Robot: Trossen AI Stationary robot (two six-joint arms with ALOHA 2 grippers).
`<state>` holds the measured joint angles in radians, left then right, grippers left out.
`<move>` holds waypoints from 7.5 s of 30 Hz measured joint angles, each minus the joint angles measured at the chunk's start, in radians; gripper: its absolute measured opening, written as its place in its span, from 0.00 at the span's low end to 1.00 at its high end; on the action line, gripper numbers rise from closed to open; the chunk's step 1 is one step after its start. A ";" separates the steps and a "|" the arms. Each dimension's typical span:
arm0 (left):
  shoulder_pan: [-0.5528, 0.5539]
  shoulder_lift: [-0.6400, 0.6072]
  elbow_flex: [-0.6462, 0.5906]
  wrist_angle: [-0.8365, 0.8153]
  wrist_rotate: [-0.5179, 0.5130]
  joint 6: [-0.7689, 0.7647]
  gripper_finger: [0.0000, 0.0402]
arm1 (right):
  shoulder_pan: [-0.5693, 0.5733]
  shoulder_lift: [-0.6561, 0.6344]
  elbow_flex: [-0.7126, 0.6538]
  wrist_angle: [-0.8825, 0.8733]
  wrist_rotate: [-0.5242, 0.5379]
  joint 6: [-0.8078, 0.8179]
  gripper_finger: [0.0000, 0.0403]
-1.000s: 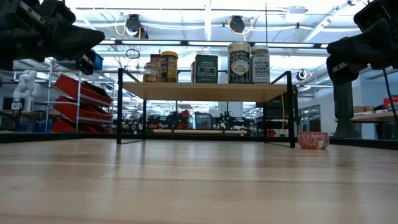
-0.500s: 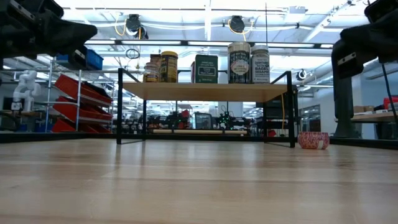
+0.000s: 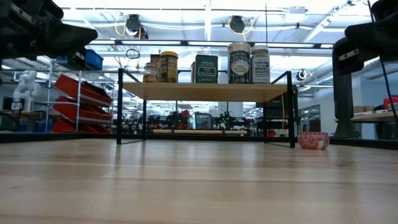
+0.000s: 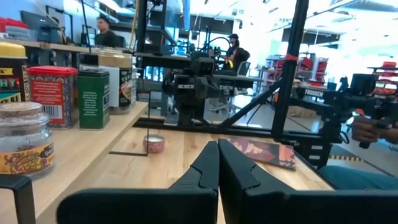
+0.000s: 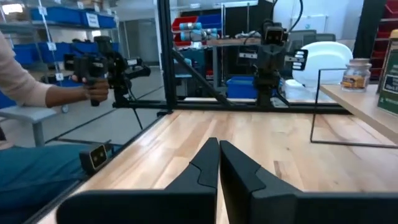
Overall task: Shelf spices
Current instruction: Return to Home Position
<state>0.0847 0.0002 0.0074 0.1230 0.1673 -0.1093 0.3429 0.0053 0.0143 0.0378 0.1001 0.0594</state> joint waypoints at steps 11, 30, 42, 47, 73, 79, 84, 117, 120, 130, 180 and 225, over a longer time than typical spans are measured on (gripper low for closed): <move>0.000 0.000 0.000 -0.083 0.012 0.011 0.00 | -0.137 -0.004 0.000 0.001 -0.181 -0.017 0.00; -0.061 0.040 0.000 -0.092 -0.019 0.096 0.00 | -0.252 -0.002 0.000 0.003 -0.311 -0.074 0.00; -0.061 0.060 0.000 -0.102 -0.074 0.143 0.00 | -0.253 -0.001 0.000 -0.007 -0.217 -0.091 0.00; -0.061 0.063 0.000 -0.107 -0.105 0.143 0.01 | -0.253 -0.001 0.000 -0.014 -0.179 -0.087 0.00; -0.061 0.063 0.000 -0.111 -0.137 0.167 0.02 | -0.253 -0.001 0.000 -0.031 -0.099 -0.071 0.00; -0.061 0.063 0.000 -0.112 -0.137 0.168 0.02 | -0.253 -0.001 0.000 -0.032 -0.100 -0.064 0.00; -0.061 0.063 0.000 -0.112 -0.135 0.173 0.02 | -0.253 -0.001 0.000 -0.032 -0.100 -0.063 0.00; -0.061 0.063 0.000 -0.111 -0.123 0.169 0.02 | -0.253 0.000 0.001 -0.032 -0.097 -0.044 0.00; -0.061 0.063 0.000 -0.111 -0.122 0.169 0.02 | -0.253 0.000 0.001 -0.032 -0.097 -0.044 0.00; -0.061 0.063 0.000 -0.111 -0.121 0.169 0.02 | -0.253 0.000 0.001 -0.031 -0.097 -0.045 0.00; -0.061 0.063 0.000 -0.110 -0.122 0.169 0.02 | -0.253 0.000 0.001 -0.031 -0.097 -0.045 0.00; -0.061 0.063 0.000 -0.110 -0.122 0.169 0.02 | -0.252 0.000 0.001 -0.031 -0.097 -0.045 0.00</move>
<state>0.0236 0.0631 0.0078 0.0130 0.0452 0.0599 0.0906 0.0051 0.0154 0.0067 0.0032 0.0147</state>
